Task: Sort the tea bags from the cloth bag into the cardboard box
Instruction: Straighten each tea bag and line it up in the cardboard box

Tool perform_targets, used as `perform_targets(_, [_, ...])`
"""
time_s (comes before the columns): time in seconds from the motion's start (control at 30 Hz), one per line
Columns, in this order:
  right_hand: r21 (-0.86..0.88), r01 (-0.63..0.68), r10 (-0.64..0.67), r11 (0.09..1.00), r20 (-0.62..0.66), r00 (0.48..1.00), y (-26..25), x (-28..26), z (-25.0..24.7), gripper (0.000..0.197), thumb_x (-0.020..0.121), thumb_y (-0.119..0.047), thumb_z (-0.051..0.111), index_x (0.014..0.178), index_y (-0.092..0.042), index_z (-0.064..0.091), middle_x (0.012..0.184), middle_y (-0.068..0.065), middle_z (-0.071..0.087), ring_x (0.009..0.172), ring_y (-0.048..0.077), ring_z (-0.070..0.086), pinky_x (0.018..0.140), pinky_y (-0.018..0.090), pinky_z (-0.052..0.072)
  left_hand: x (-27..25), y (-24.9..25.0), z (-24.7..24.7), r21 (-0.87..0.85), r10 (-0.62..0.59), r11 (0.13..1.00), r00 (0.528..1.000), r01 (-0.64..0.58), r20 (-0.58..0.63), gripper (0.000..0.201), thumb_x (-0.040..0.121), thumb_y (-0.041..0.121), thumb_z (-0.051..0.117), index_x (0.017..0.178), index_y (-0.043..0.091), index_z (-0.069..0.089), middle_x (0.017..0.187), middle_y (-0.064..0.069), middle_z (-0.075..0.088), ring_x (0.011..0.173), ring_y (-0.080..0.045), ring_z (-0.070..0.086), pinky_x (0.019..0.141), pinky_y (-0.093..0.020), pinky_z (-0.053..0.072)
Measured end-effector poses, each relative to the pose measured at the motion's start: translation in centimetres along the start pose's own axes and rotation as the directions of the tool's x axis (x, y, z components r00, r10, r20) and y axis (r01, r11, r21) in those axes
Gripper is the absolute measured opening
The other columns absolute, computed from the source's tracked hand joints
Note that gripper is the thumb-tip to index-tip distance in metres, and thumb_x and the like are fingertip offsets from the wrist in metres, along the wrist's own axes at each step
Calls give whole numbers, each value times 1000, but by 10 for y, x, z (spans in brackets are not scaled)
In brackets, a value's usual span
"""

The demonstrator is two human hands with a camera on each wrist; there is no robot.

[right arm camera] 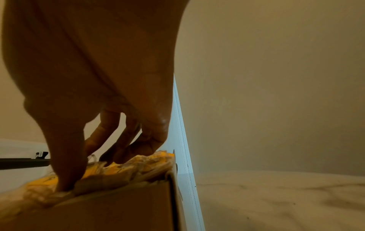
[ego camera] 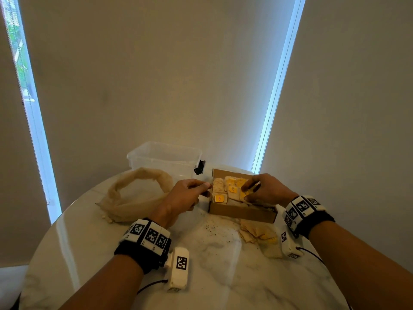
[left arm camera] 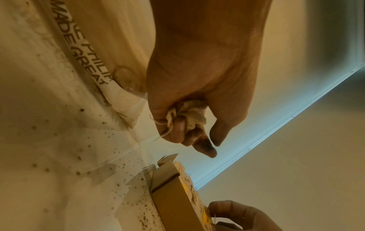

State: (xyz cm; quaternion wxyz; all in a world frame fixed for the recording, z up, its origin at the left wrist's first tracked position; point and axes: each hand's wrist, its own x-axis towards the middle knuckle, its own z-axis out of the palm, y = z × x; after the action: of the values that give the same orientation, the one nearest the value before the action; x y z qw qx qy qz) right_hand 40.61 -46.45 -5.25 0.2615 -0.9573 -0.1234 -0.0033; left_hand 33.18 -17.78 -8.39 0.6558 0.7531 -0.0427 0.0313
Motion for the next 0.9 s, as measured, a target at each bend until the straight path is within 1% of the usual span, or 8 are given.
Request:
perform_targets(0.13, [5, 26, -26, 1000, -37, 999, -3, -5, -3, 21, 82, -23, 92, 96, -32, 80, 108, -13, 72, 94, 6, 67, 71, 20, 49, -2, 2, -1, -11, -5, 1000, 1000, 5, 4, 24, 105, 38, 63, 114, 20, 75, 96, 2, 78, 55, -8, 49, 47, -20, 41])
perform_targets(0.23, [49, 61, -55, 997, -114, 992, -8, -9, -12, 18, 86, -18, 89, 92, -32, 80, 103, -13, 76, 94, 8, 69, 84, 30, 59, -3, 3, -1, -61, -31, 998, 1000, 30, -5, 35, 103, 52, 59, 110, 23, 77, 96, 3, 79, 60, -11, 53, 50, -22, 42])
perform_targets(0.3, [147, 90, -56, 985, -223, 973, -13, -17, -18, 16, 88, -17, 86, 94, -31, 82, 101, -13, 78, 92, 9, 72, 91, 35, 61, -2, 6, 0, -151, -87, 985, 996, 85, -4, 51, 101, 65, 52, 110, 20, 76, 103, -2, 78, 61, -12, 55, 49, -25, 42])
perform_targets(0.4, [355, 189, -54, 916, -359, 932, -33, -37, -19, 14, 92, -20, 83, 103, -30, 83, 102, -13, 80, 92, 8, 75, 88, 30, 61, -3, 14, 3, -354, -135, 924, 990, 144, 48, 70, 101, 72, 40, 122, 11, 68, 116, -12, 74, 62, -16, 60, 49, -26, 44])
perform_targets(0.6, [455, 209, -184, 866, -100, 978, -97, -73, 26, 27, 91, -32, 83, 116, -39, 76, 111, -21, 76, 98, -2, 72, 79, 17, 55, -8, 20, 4, -566, -142, 802, 982, 189, 127, 87, 97, 81, 30, 140, 11, 58, 132, -19, 68, 79, -31, 65, 61, -34, 44])
perform_targets(0.77, [487, 223, -219, 844, -67, 973, -111, -77, 49, 36, 85, -28, 89, 119, -33, 78, 112, -17, 77, 96, 2, 74, 86, 27, 61, -12, 22, 4, -548, -125, 809, 973, 212, 192, 88, 95, 84, 21, 147, 19, 52, 138, -16, 66, 108, -35, 72, 83, -48, 59])
perform_targets(0.83, [480, 238, -224, 844, -87, 971, -110, -77, 51, 40, 82, -32, 91, 120, -36, 77, 114, -18, 76, 96, 0, 72, 85, 27, 62, -11, 20, 5, -531, -118, 816, 964, 231, 237, 94, 92, 87, 20, 153, 21, 47, 141, -14, 65, 116, -39, 70, 93, -53, 57])
perform_targets(0.9, [473, 247, -228, 846, -99, 969, -108, -77, 55, 42, 80, -33, 93, 119, -38, 77, 113, -20, 75, 95, 0, 71, 85, 27, 62, -13, 21, 8, -517, -124, 819, 956, 249, 264, 96, 91, 88, 18, 157, 22, 42, 148, -14, 61, 121, -42, 67, 87, -50, 60])
